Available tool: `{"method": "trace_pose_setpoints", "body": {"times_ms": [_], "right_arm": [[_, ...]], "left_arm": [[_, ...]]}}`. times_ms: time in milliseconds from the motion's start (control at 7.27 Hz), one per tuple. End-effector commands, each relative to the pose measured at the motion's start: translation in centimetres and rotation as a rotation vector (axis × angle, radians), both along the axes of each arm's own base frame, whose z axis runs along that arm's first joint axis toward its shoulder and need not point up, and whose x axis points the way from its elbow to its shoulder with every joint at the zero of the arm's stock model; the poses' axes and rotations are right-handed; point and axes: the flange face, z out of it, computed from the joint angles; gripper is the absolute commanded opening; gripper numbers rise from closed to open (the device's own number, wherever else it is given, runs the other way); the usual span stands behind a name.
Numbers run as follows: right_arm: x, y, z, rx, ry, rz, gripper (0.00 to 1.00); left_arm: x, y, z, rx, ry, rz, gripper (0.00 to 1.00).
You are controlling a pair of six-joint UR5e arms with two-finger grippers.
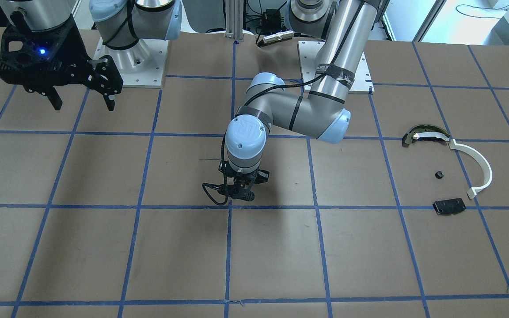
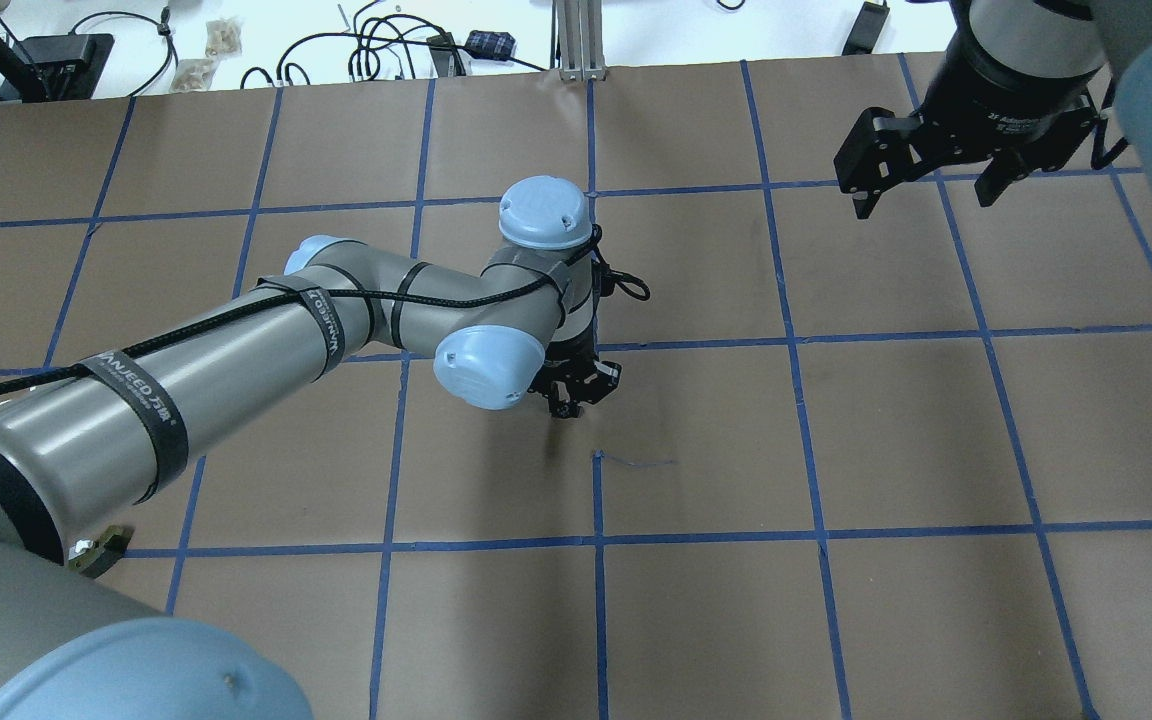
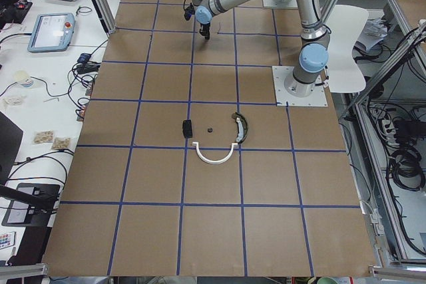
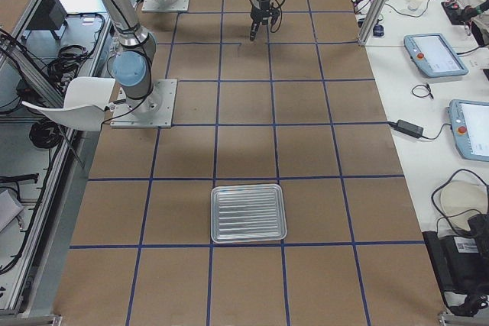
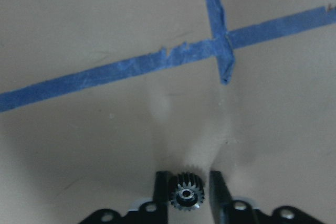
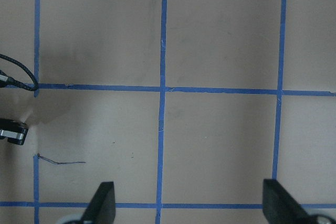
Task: Place bearing gear from tray to pile
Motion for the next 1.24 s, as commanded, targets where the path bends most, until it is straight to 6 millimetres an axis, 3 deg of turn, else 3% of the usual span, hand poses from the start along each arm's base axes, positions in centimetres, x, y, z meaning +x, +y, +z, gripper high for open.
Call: {"method": "trace_pose_setpoints", "body": {"times_ms": [0, 138, 275, 412, 550, 688, 825, 1100], "right_arm": [[0.0, 0.0, 0.0, 0.002, -0.001, 0.000, 1.00], [0.0, 0.0, -0.1, 0.003, -0.001, 0.000, 1.00], [0.0, 0.0, -0.1, 0.002, -0.001, 0.000, 1.00], [0.0, 0.0, -0.1, 0.002, -0.003, 0.000, 1.00], [0.0, 0.0, -0.1, 0.003, -0.004, 0.000, 1.00], [0.0, 0.0, -0.1, 0.003, -0.004, 0.000, 1.00], [0.0, 0.0, -0.1, 0.005, -0.003, -0.001, 1.00], [0.0, 0.0, -0.1, 0.005, -0.005, -0.003, 1.00]], "left_arm": [[0.1, -0.1, 0.5, -0.016, 0.000, 0.006, 0.00], [-0.1, -0.6, 1.3, -0.041, 0.006, 0.017, 0.00], [1.1, -1.5, 3.2, -0.067, 0.008, 0.027, 0.00], [5.9, -4.3, 4.3, -0.082, -0.015, 0.103, 0.00], [11.9, -7.0, 5.7, -0.084, -0.005, 0.119, 0.00], [19.1, -9.3, 6.2, -0.073, 0.020, 0.126, 0.00], [25.5, -10.0, 6.8, -0.039, 0.010, 0.190, 0.00], [38.2, -9.2, 6.1, 0.036, -0.031, 0.262, 0.00]]}}
